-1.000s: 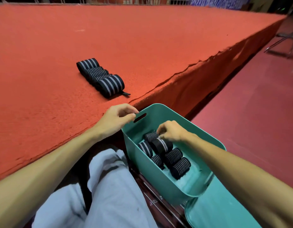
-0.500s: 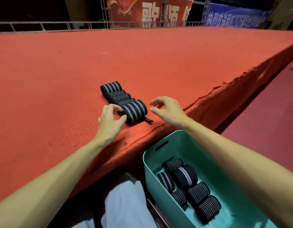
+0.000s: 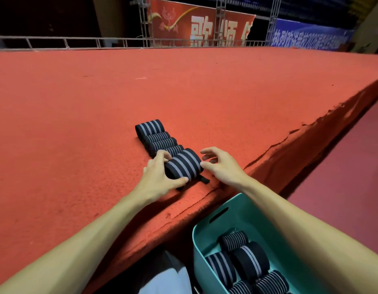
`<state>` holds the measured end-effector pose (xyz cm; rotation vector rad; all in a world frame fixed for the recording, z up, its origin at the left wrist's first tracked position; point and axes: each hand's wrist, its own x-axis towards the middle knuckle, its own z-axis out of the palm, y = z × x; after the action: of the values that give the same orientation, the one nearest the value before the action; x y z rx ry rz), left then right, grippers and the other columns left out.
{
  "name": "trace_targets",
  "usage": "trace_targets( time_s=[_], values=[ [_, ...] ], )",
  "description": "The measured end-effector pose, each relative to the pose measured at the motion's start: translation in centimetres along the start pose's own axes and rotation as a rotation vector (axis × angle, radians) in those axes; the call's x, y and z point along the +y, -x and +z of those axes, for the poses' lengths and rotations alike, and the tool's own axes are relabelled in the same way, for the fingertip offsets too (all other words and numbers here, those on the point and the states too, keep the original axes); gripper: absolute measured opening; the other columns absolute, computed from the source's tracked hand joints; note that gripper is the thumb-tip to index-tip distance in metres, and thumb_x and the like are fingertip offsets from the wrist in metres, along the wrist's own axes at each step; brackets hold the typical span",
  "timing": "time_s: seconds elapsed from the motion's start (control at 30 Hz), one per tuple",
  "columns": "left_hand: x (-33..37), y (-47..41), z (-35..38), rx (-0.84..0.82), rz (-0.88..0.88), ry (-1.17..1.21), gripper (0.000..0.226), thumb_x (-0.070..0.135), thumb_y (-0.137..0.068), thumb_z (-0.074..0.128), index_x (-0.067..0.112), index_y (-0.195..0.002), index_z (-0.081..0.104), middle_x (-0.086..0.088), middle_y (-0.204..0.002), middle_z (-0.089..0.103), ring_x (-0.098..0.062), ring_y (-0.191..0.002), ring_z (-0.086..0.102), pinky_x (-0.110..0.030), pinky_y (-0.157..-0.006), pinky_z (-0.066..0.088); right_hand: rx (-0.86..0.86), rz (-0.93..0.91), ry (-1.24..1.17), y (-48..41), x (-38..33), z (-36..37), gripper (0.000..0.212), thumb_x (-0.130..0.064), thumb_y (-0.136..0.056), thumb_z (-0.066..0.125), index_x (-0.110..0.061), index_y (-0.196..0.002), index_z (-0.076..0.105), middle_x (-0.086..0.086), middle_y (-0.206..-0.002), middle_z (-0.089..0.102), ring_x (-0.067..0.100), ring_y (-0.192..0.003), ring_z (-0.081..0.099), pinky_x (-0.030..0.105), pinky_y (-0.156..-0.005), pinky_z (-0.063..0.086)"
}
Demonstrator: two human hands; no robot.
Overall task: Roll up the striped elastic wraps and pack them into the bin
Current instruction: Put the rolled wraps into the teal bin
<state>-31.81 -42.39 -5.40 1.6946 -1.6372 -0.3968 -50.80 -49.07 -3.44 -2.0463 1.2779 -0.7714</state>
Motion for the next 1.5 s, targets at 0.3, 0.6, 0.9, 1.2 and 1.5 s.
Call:
trace_targets(
  time_s=[0.3, 0.6, 0.9, 1.2, 1.5],
  values=[
    [-0.2, 2.8, -1.4, 0.054, 0.06, 0.127, 0.062, 0.036, -0.051, 0.077, 0.033, -0.105, 0.046, 0.004, -0.107, 0.055, -0.015, -0.1, 0.056, -0.029, -0.085, 0.046, -0.003, -0.002, 0.02, 2.0, -1.4, -1.5, 0.031, -0.017, -0.088, 0.063, -0.018, -0.119, 0.062, 0.0, -0.118, 0.064, 0.013, -0.104, 0.061, 0.036, -0.092, 0.052],
    [-5.8, 5.7, -5.8, 0.32, -0.161, 0.432, 0.064, 0.048, -0.041, 0.06, 0.023, -0.1, 0.055, 0.01, -0.095, 0.057, -0.008, -0.088, 0.053, -0.009, -0.074, 0.042, -0.158, -0.183, 0.31, -2.3, -3.6, 3.2, 0.062, -0.02, -0.087, 0.065, -0.009, -0.141, 0.037, 0.014, -0.142, 0.037, 0.027, -0.134, 0.035, 0.032, -0.113, 0.025],
    [-6.0, 5.7, -5.4, 0.286, -0.168, 0.303, 0.07, 0.057, -0.048, 0.057, 0.027, -0.111, 0.05, 0.011, -0.101, 0.058, -0.003, -0.091, 0.055, -0.016, -0.082, 0.04, -0.114, -0.212, 0.515, -7.1, -2.8, 5.2, 0.046, -0.01, -0.08, 0.064, -0.007, -0.124, 0.049, 0.015, -0.123, 0.044, 0.031, -0.116, 0.045, 0.04, -0.1, 0.039],
    [-5.1, 6.7, -5.6, 0.222, -0.09, 0.113, 0.069, 0.041, -0.053, 0.078, 0.029, -0.111, 0.043, 0.004, -0.108, 0.057, -0.013, -0.099, 0.054, -0.023, -0.083, 0.038, 0.066, -0.347, 0.666, -3.8, -2.7, 4.0, 0.036, -0.033, -0.076, 0.065, -0.02, -0.106, 0.051, 0.003, -0.11, 0.062, 0.027, -0.104, 0.053, 0.041, -0.087, 0.034],
    [1.0, 6.8, -1.6, 0.306, -0.029, 0.289, 0.061, 0.035, -0.056, 0.078, 0.029, -0.106, 0.044, 0.015, -0.097, 0.054, -0.005, -0.089, 0.059, -0.018, -0.078, 0.048, 0.033, -0.18, 0.12, 6.5, -1.1, -5.1, 0.037, -0.029, -0.065, 0.086, -0.024, -0.095, 0.065, -0.004, -0.091, 0.067, 0.01, -0.076, 0.06, 0.024, -0.074, 0.047]
  ],
)
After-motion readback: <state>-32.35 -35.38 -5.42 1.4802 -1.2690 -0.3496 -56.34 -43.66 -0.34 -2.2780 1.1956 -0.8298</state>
